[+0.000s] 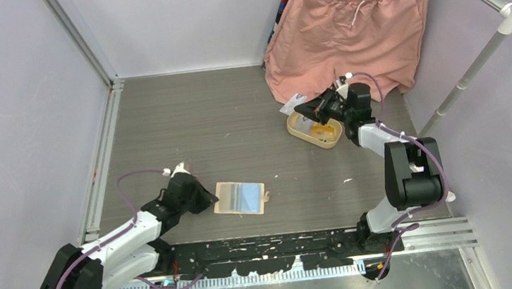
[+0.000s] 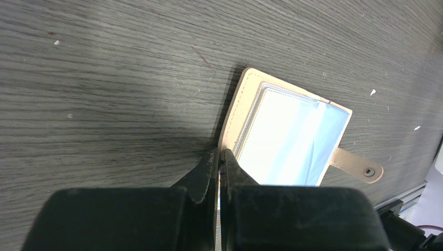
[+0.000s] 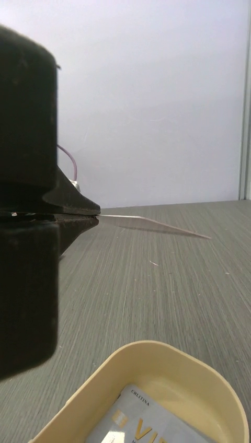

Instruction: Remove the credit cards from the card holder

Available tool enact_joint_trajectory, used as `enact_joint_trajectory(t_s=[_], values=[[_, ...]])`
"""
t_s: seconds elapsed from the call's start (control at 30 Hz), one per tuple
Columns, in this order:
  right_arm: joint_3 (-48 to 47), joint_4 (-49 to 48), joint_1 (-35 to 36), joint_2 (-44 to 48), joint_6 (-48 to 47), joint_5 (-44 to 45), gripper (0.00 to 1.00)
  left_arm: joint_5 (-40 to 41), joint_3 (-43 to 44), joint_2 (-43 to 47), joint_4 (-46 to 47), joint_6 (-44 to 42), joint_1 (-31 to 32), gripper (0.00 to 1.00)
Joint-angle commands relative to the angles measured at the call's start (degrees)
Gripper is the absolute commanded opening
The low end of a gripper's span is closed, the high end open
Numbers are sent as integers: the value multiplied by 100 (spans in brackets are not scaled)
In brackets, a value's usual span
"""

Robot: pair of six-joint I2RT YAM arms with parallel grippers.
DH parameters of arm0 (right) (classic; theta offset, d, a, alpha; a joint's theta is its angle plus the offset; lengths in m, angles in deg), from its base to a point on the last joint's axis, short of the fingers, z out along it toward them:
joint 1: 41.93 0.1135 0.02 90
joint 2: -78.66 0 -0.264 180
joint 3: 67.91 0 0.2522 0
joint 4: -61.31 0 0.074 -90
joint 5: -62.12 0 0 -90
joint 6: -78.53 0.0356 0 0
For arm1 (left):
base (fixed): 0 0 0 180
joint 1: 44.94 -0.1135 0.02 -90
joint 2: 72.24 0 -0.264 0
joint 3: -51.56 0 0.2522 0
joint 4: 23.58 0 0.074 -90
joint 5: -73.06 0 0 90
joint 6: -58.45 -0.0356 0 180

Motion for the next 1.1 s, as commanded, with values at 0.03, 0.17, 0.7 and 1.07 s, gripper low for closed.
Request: enact_joint_trajectory(t_s=[0.03,0.17,0.7,1.07], values=[[208,-539,-64,-163,337,-58,1,234,-102,-86,-644,-227,-10,0],[656,-1899,-69,-366,1235,288,1,184,-40,-236,-588,-285,-3,0],[828,-2364,-343,-1049,1292,251,1,126,106,-385,-612,-366,-5,0],[1074,-3405,-423,-1851,1899,102,1,166,167,-345,-731,-366,-2,0]])
